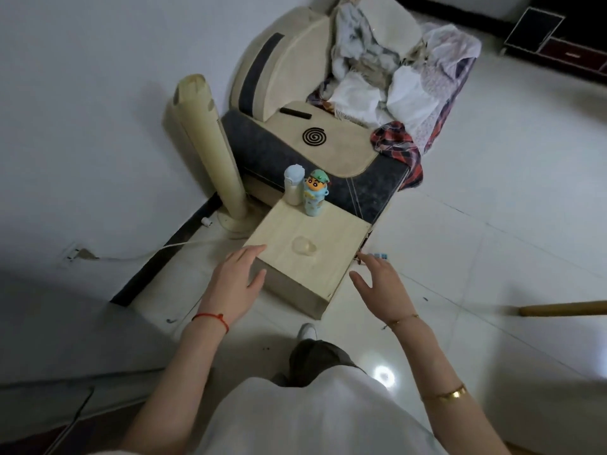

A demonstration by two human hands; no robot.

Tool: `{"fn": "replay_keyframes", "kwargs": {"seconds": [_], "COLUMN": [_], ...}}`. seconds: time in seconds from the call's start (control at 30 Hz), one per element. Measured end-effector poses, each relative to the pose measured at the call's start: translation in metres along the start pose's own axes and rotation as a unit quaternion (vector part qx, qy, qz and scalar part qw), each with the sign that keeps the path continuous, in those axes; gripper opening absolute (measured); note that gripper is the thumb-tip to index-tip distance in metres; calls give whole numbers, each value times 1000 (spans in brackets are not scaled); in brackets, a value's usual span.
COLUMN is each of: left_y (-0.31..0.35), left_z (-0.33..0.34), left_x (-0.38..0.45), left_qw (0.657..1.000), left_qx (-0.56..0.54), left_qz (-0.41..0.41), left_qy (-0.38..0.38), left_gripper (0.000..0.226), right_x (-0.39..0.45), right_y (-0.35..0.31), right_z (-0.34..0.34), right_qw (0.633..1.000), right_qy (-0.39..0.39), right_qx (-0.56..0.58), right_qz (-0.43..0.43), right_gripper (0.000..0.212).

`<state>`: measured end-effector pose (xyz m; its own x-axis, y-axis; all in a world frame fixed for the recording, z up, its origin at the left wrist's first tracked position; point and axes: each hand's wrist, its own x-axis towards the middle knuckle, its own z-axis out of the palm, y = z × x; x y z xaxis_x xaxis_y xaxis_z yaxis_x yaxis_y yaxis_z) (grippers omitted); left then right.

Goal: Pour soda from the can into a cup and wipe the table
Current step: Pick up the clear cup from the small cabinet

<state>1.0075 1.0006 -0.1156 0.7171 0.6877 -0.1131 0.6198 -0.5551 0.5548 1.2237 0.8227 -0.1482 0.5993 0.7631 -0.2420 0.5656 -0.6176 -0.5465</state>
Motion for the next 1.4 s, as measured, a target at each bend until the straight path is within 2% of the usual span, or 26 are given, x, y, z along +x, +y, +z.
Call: {"fn": "replay_keyframes", "kwargs": {"seconds": [0.47, 0.7, 0.87, 1.13, 1.4], "left_y": [-22, -51, -77, -124, -164], "left_z": [42, 90, 138, 223, 302], "left_x": [143, 195, 222, 253, 286], "left_qw": [995, 978, 969, 959, 964], "left_qx": [-3, 22, 20, -45, -102], "left_qz": [-3, -32, -53, -113, -80], "left_qy": [-98, -203, -242, -258, -230], "left_gripper": [51, 53, 62, 90, 92], "right_x": [93, 137, 174, 239, 280], "right_y": [28, 53, 66, 88, 130], "right_z": [13, 49, 84, 167, 252], "right_qw": [993, 974, 955, 913, 885], "right_qy": [-33, -85, -101, -99, -63], "right_qx": [39, 79, 118, 227, 294], "right_qz": [106, 194, 253, 323, 356], "right_gripper": [47, 41, 40, 39, 35]}}
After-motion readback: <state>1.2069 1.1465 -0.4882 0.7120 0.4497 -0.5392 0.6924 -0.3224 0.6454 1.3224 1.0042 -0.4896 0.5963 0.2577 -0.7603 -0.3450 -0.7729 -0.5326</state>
